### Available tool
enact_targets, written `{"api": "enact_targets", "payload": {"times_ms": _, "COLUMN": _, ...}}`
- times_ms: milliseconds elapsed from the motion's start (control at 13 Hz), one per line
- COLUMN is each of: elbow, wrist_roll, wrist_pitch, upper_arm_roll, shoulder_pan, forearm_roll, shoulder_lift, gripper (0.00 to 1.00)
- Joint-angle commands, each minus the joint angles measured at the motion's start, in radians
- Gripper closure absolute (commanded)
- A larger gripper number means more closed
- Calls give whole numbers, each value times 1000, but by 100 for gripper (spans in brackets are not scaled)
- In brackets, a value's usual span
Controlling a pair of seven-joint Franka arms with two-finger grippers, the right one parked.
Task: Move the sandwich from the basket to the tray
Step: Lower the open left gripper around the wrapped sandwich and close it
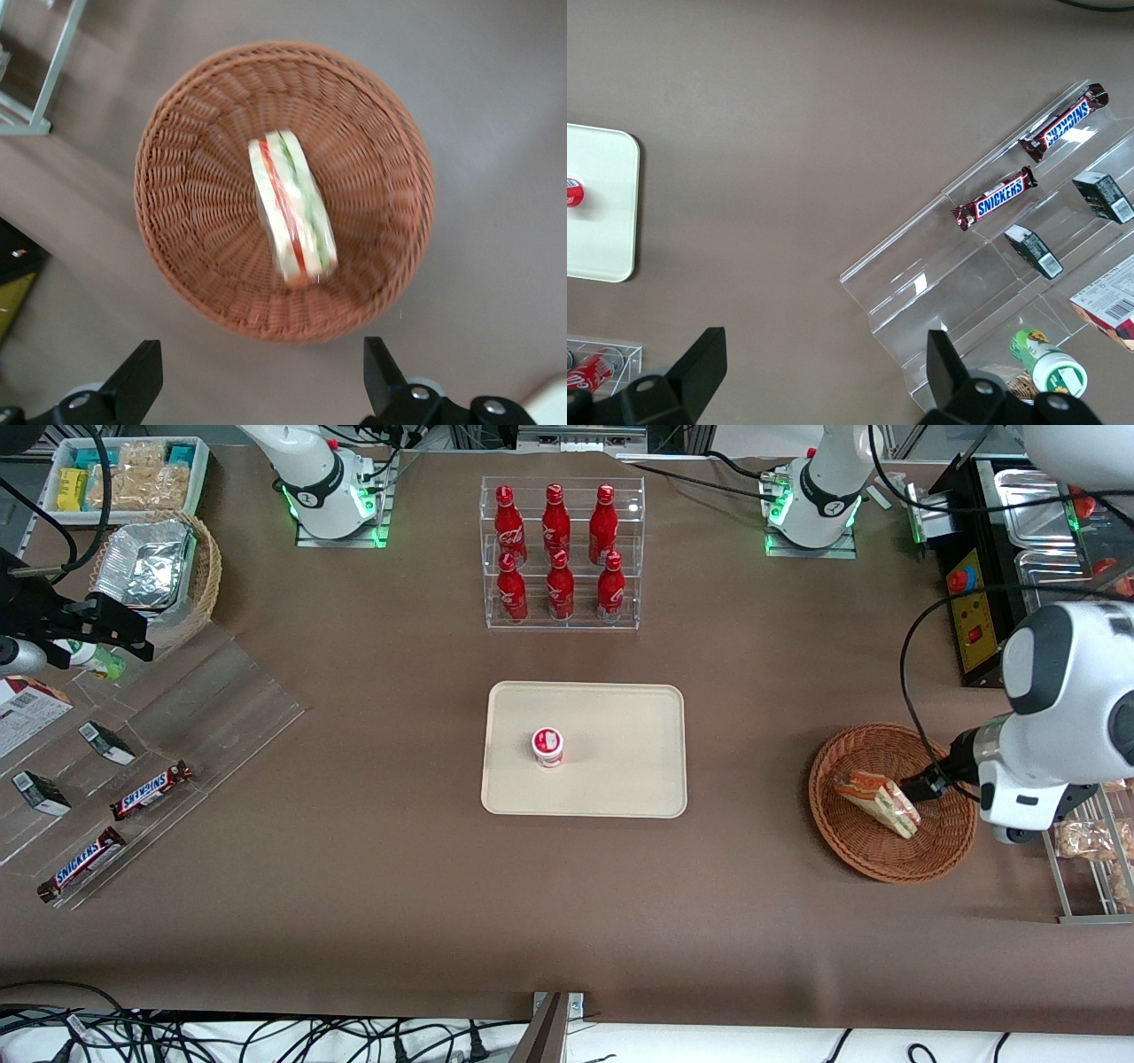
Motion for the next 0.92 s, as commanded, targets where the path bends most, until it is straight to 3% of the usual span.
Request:
{"api": "enact_targets", "payload": {"times_ms": 0, "elbow": 1, "wrist_roll": -154, "wrist_pitch": 65, "upper_arm_roll": -3, "shoulder_pan": 1, "forearm_roll": 32, "shoulder_lift": 38, "gripper": 0}}
{"api": "enact_targets", "payload": {"times_ms": 692, "elbow": -187, "wrist_roll": -260, "wrist_pitch": 406, "upper_arm_roll": 10, "shoulder_pan": 1, "forearm_roll": 38, "shoulder_lift": 98, "gripper": 0}}
{"api": "enact_targets", "payload": {"times_ms": 846, "elbow": -217, "wrist_roll": -286, "wrist_pitch": 409, "upper_arm_roll": 8, "shoulder_pan": 1, "forearm_roll": 110, "shoulder_lift": 101, "gripper": 0}}
